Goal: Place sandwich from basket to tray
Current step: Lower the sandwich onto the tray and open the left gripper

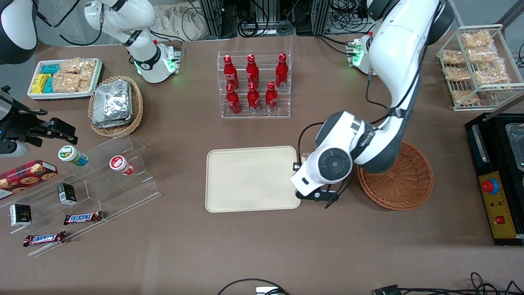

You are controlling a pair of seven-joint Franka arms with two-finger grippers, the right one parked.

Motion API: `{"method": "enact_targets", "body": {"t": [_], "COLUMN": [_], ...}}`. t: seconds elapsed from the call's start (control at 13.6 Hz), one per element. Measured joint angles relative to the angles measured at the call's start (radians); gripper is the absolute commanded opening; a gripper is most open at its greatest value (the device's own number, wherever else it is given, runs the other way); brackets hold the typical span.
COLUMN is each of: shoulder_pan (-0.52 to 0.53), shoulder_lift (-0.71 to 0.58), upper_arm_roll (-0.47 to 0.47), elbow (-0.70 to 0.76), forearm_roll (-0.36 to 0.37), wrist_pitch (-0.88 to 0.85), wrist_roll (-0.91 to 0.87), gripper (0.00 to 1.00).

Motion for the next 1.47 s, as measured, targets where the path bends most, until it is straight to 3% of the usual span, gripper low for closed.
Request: {"method": "enact_targets", "body": {"t": [0.66,0.74,0.81,0.88,1.25,1.47], "shoulder_pan": [-0.07,-0.073,-0.074,-0.076,-0.077,-0.064], "shoulder_lift": [0.168,0.177,0.185,0.186,0.179,0.109], "upper_arm_roll": [-0.004,-0.004,-0.004,-0.004,-0.002,0.01], "elbow": [-0.002,-0.002,-0.002,-0.002,0.01,0.032], "forearm_roll": [0.0,0.001,0.001,0.002,0.007,0.011], "wrist_pitch": [0.207,0.209,0.211,0.212,0.221,0.197], "wrist_roll": [-0.086,-0.091,-0.092,-0.092,-0.095,-0.1], "gripper": [0.0,0.14,0.94,1.0,1.0,1.0]}}
